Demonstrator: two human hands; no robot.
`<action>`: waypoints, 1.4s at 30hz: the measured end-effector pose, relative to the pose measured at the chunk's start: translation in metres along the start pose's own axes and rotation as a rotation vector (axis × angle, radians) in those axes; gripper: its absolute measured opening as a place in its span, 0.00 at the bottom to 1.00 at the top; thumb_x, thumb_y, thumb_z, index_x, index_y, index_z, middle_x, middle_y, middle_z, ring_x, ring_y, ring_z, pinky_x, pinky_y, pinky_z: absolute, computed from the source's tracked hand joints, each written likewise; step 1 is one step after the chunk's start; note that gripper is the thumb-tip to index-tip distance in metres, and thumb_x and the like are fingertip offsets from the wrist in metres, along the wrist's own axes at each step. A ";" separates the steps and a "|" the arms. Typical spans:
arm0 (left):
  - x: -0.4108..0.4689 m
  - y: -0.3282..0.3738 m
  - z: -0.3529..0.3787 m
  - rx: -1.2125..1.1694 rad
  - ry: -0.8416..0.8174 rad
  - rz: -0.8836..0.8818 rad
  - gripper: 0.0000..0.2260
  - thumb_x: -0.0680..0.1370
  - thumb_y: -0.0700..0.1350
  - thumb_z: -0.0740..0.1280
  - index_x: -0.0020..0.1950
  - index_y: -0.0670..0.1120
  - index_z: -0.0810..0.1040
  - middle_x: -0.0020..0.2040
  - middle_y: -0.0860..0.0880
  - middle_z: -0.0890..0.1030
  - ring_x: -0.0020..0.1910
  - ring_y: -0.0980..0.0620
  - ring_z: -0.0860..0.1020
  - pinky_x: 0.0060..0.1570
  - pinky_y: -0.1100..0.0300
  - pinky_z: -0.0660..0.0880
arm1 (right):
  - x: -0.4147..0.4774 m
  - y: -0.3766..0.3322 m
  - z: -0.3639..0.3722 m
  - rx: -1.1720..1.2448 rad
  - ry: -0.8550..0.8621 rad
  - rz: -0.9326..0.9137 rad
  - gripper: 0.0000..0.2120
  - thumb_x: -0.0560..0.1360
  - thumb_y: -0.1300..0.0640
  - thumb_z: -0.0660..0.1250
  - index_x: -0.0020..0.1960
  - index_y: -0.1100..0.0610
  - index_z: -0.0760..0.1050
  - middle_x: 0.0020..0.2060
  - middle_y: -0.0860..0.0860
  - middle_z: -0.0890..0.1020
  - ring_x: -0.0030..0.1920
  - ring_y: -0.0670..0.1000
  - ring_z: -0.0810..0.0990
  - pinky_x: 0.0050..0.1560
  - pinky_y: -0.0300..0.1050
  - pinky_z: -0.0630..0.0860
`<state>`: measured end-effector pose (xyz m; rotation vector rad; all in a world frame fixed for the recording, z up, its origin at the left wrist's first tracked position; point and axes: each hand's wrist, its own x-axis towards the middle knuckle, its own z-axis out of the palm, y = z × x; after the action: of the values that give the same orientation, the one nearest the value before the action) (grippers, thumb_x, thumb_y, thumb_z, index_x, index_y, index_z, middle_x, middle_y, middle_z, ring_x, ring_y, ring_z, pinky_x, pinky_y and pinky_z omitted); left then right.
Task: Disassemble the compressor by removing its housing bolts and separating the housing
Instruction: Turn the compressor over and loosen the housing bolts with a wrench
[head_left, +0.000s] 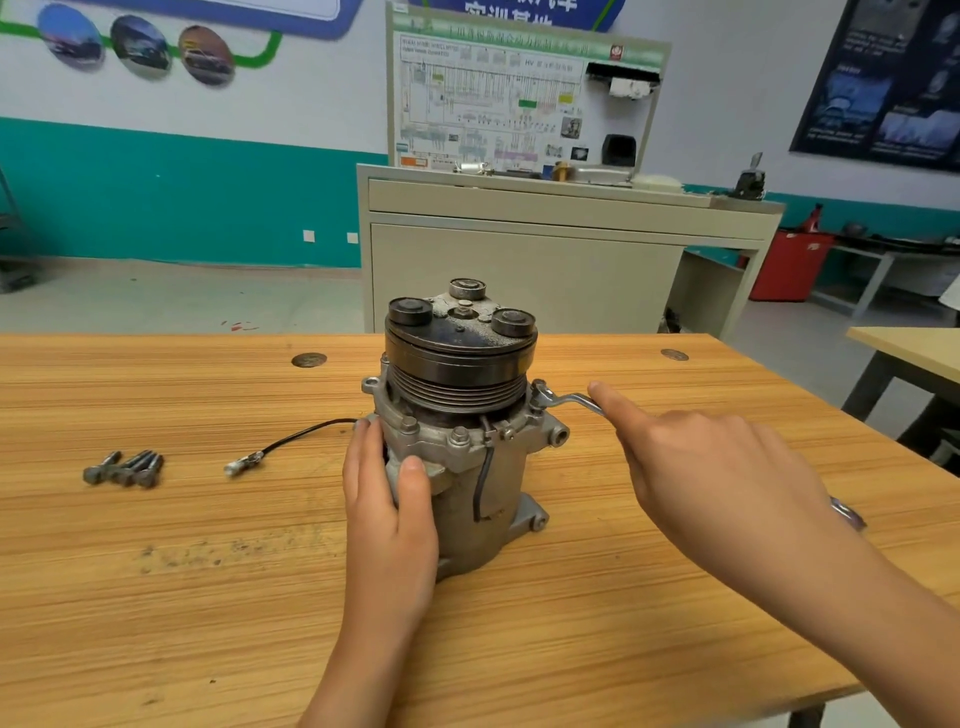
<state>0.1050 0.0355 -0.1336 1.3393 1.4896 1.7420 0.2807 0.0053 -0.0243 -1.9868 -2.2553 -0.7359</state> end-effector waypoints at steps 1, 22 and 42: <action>0.000 -0.001 0.000 0.003 -0.006 0.000 0.24 0.80 0.52 0.55 0.76 0.49 0.57 0.73 0.58 0.58 0.65 0.72 0.53 0.52 0.88 0.48 | 0.000 0.000 -0.002 -0.027 -0.021 0.005 0.31 0.79 0.59 0.52 0.73 0.45 0.38 0.28 0.45 0.65 0.26 0.46 0.59 0.23 0.41 0.54; -0.001 0.004 -0.004 -0.016 -0.051 -0.029 0.32 0.73 0.59 0.50 0.76 0.51 0.57 0.75 0.58 0.58 0.70 0.68 0.54 0.58 0.79 0.51 | 0.031 0.017 -0.018 -0.330 -0.091 -0.299 0.34 0.77 0.65 0.53 0.74 0.49 0.38 0.28 0.47 0.66 0.26 0.47 0.63 0.23 0.40 0.60; 0.001 0.000 -0.002 0.013 -0.012 0.019 0.30 0.73 0.57 0.50 0.75 0.50 0.60 0.73 0.56 0.62 0.71 0.63 0.58 0.71 0.61 0.57 | 0.068 0.050 0.022 -0.143 0.184 -0.553 0.24 0.78 0.63 0.58 0.72 0.53 0.60 0.43 0.52 0.76 0.39 0.55 0.78 0.30 0.43 0.72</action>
<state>0.1029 0.0353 -0.1329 1.3723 1.4883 1.7357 0.3224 0.0797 -0.0050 -1.2581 -2.7137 -1.0927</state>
